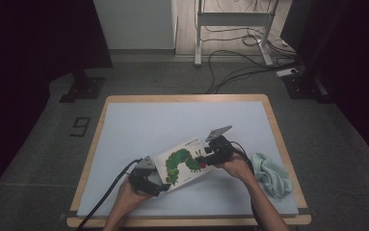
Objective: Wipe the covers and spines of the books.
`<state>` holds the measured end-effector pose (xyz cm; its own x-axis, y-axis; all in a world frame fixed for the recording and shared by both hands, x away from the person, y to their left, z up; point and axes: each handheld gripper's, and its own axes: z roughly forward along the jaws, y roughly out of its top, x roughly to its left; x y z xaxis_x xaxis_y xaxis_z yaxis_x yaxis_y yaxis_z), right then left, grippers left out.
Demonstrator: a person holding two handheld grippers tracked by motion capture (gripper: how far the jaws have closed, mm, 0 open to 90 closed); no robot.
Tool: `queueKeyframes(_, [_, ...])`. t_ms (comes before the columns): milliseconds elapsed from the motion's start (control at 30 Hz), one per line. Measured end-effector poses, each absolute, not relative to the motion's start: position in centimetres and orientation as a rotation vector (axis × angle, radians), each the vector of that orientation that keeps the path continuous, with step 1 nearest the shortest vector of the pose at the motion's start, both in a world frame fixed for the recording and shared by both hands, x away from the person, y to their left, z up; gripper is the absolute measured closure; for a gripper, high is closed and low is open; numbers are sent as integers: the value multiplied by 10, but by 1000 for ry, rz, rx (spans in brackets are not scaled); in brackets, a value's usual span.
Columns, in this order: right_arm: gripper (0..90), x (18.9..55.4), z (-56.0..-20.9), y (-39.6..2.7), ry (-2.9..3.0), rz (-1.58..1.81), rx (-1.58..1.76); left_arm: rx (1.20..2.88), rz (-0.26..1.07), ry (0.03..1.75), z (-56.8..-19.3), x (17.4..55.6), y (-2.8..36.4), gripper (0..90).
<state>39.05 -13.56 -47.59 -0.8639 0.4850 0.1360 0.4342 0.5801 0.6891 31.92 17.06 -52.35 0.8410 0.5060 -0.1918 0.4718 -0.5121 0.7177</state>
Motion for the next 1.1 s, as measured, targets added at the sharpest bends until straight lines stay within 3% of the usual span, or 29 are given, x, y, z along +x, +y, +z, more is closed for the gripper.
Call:
queueKeyframes(467, [516, 379, -482, -143, 2696, 1161, 826, 2188, 50, 660, -520, 305, 166, 397])
queueKeyframes(700, [512, 374, -482, -146, 2686, 1164, 825, 2179, 58, 653, -520, 300, 165, 455])
queueKeyframes(1100, [397, 370, -481, -150, 2659, 1148, 851, 2165, 85, 654, -522, 293, 163, 501])
